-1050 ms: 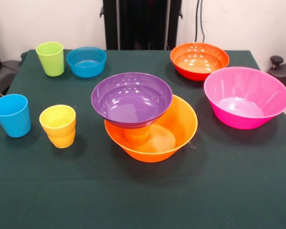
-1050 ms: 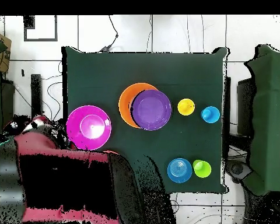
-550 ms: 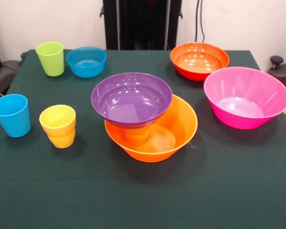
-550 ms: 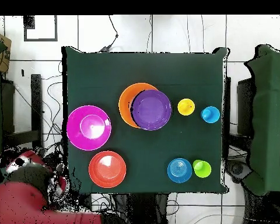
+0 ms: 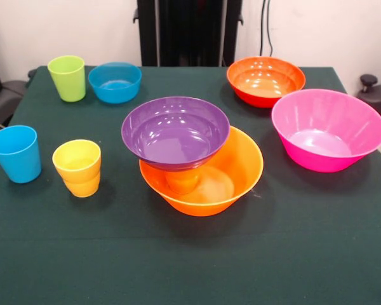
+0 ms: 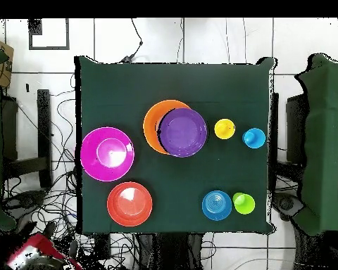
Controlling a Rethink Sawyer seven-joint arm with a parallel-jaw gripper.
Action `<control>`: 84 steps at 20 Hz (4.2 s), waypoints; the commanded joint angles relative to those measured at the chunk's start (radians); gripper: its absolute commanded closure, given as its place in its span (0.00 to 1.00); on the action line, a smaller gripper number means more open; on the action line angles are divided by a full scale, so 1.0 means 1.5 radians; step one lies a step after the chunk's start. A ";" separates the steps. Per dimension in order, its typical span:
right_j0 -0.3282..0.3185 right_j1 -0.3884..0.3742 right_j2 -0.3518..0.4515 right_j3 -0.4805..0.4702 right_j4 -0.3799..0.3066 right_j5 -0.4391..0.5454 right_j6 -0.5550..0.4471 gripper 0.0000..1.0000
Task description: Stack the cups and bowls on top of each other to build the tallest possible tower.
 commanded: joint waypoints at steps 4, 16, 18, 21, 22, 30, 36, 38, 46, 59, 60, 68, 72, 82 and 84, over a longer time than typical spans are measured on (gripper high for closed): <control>-0.064 -0.023 -0.047 0.088 -0.091 0.132 -0.050 0.00; -0.249 -0.013 -0.012 0.064 -0.144 0.139 -0.305 0.00; -0.280 -0.003 0.006 0.050 -0.151 0.138 -0.335 0.00; -0.322 0.025 0.047 0.019 -0.160 0.127 -0.366 0.00; -0.333 0.030 0.057 0.012 -0.160 0.127 -0.371 0.00; -0.400 0.111 0.163 -0.102 -0.166 0.152 -0.393 0.00; -0.420 0.158 0.218 -0.191 -0.186 0.195 -0.383 0.00; -0.423 0.171 0.231 -0.212 -0.194 0.203 -0.377 0.00; -0.445 0.208 0.298 -0.333 -0.244 0.242 -0.444 0.00; -0.544 0.179 0.363 -0.322 -0.206 0.185 -0.621 0.00; -0.566 0.172 0.359 -0.315 -0.202 0.194 -0.645 0.00; -0.720 0.114 0.335 -0.243 -0.160 0.224 -0.811 0.00; -0.763 0.042 0.274 -0.142 -0.131 0.221 -0.834 0.00; -0.751 -0.092 0.144 0.034 -0.113 0.203 -0.808 0.00; -0.744 -0.106 0.126 0.050 -0.114 0.196 -0.795 0.00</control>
